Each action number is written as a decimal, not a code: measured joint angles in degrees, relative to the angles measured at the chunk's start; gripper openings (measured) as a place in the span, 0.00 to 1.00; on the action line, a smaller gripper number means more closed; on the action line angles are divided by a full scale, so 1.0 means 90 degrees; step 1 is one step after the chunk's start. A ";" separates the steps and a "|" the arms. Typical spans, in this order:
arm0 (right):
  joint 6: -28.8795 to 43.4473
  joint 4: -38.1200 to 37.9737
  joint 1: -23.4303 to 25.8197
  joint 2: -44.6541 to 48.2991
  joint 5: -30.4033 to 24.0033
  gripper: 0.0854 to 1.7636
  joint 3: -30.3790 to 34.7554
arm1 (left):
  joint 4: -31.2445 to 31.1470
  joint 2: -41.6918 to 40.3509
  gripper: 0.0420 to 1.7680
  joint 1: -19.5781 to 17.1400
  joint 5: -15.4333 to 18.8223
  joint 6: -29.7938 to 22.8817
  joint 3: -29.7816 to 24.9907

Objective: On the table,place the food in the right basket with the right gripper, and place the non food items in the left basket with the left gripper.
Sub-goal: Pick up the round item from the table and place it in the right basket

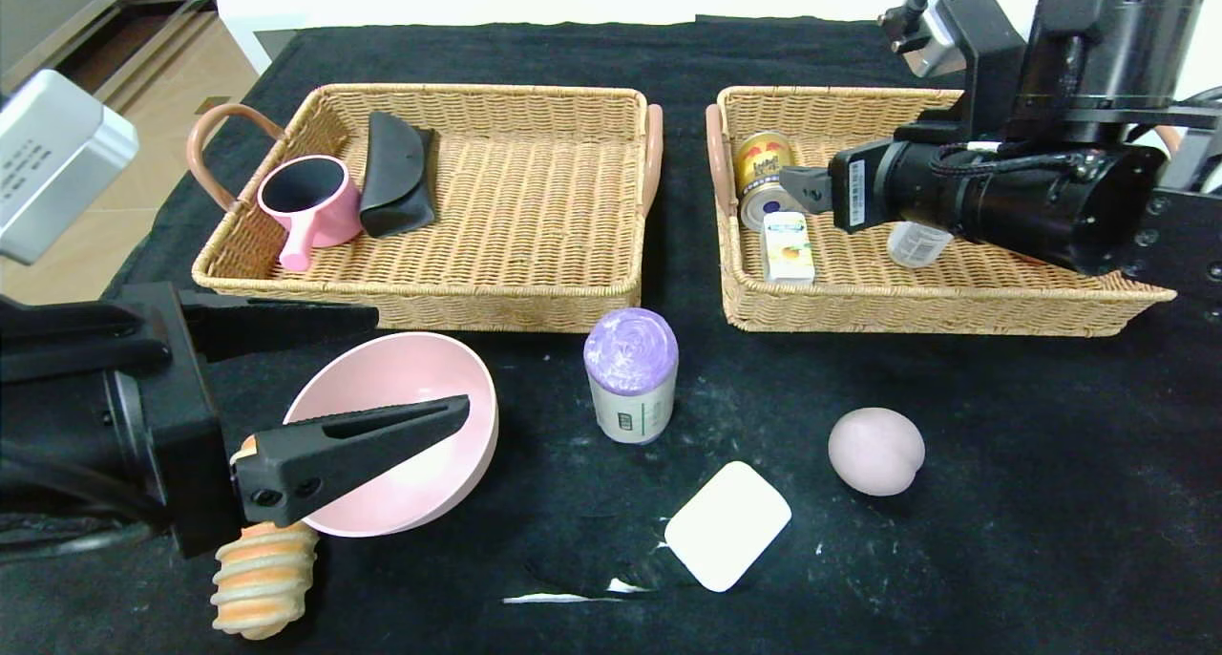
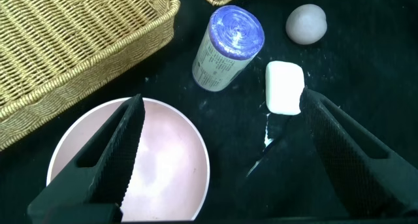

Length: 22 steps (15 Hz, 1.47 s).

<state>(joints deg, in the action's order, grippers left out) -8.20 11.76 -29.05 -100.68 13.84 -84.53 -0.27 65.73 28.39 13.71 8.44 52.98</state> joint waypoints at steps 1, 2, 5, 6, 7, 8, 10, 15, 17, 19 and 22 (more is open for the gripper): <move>0.0012 -0.0192 0.0003 0.0186 -0.0056 0.96 0.0125 | 0.0003 -0.0005 0.97 0.0000 0.0000 0.0000 0.0000; 0.0018 -0.0381 0.0003 0.0336 -0.0092 0.96 0.0219 | 0.0000 -0.0008 0.97 0.0000 0.0000 0.0000 0.0000; 0.0030 -0.0886 -0.0008 0.0792 -0.0206 0.96 0.0501 | 0.0000 -0.0022 0.97 0.0000 0.0001 0.0003 0.0000; 0.0051 -0.1047 -0.0008 0.0925 -0.0211 0.96 0.0585 | 0.0003 -0.0027 0.97 -0.0001 0.0000 0.0000 0.0000; 0.0103 -0.1246 -0.0012 0.1035 -0.0209 0.96 0.0656 | 0.0000 -0.0033 0.97 -0.0001 0.0000 0.0003 0.0000; 0.0192 -0.1451 -0.0020 0.1136 -0.0209 0.96 0.0704 | 0.0000 -0.0034 0.97 -0.0001 0.0000 0.0000 0.0000; 0.0406 -0.1873 -0.0039 0.1289 -0.0211 0.96 0.0749 | 0.0000 -0.0042 0.97 0.0000 0.0000 -0.0004 -0.0004; 0.0826 -0.3156 -0.0146 0.1555 -0.0335 0.96 0.0771 | 0.0000 -0.0046 0.97 -0.0001 0.0000 0.0005 -0.0009; 0.0897 -0.3462 -0.0156 0.1613 -0.0490 0.96 0.0836 | 0.0007 -0.0049 0.97 -0.0001 0.0001 0.0012 -0.0019; 0.0897 -0.3673 -0.0165 0.1644 -0.0534 0.96 0.0977 | 0.0009 -0.0051 0.97 -0.0001 0.0000 0.0011 -0.0026; 0.0884 -0.3711 -0.0279 0.1654 -0.0536 0.96 0.1313 | 0.0009 -0.0051 0.97 -0.0001 0.0001 0.0012 -0.0034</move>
<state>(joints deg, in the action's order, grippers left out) -0.24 -21.64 -31.56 -85.80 9.01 -72.72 -0.18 65.27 28.38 13.73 8.55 52.68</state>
